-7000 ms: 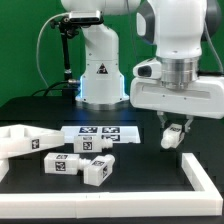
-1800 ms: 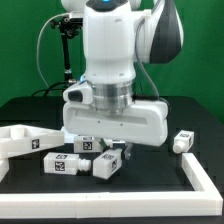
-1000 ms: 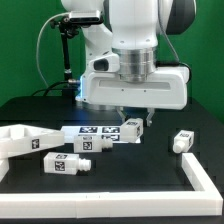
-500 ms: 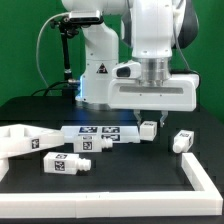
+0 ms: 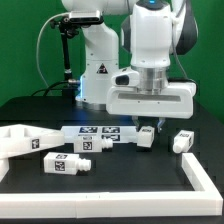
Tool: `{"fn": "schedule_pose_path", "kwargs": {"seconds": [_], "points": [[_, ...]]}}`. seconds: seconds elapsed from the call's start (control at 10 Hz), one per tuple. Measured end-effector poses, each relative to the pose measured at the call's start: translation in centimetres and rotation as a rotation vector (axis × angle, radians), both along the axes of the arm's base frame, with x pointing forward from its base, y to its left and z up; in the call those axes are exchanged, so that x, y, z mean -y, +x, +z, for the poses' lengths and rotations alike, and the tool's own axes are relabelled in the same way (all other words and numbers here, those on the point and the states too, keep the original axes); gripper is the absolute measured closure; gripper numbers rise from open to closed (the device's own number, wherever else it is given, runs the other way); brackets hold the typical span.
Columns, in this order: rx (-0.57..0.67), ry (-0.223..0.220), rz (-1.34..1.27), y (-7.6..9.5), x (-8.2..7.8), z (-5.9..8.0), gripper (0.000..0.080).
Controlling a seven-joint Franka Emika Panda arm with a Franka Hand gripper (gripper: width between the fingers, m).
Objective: Assemble one leg
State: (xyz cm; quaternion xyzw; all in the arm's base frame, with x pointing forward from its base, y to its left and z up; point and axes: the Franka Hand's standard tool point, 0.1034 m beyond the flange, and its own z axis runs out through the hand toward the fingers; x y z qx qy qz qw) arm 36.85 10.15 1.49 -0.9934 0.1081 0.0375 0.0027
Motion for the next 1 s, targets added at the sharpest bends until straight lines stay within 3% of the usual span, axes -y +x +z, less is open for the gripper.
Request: {"fn": "schedule_pose_path", "kwargs": {"seconds": [0.4,0.6,0.7,0.8,1.0], "points": [[0.013,-0.006,0.0,-0.2,-0.3,-0.4,0.0512],[-0.003,-0.003,0.019,-0.3,-0.2,-0.2,0.0226],[-0.022,0.013,0.044,0.1,0.4,1.4,0.0226],[-0.029,0.032,0.055,0.7,1.4,3.4,0.0164],[-0.039,0.068,0.079,2.4,5.0,6.2,0.0154]]}}
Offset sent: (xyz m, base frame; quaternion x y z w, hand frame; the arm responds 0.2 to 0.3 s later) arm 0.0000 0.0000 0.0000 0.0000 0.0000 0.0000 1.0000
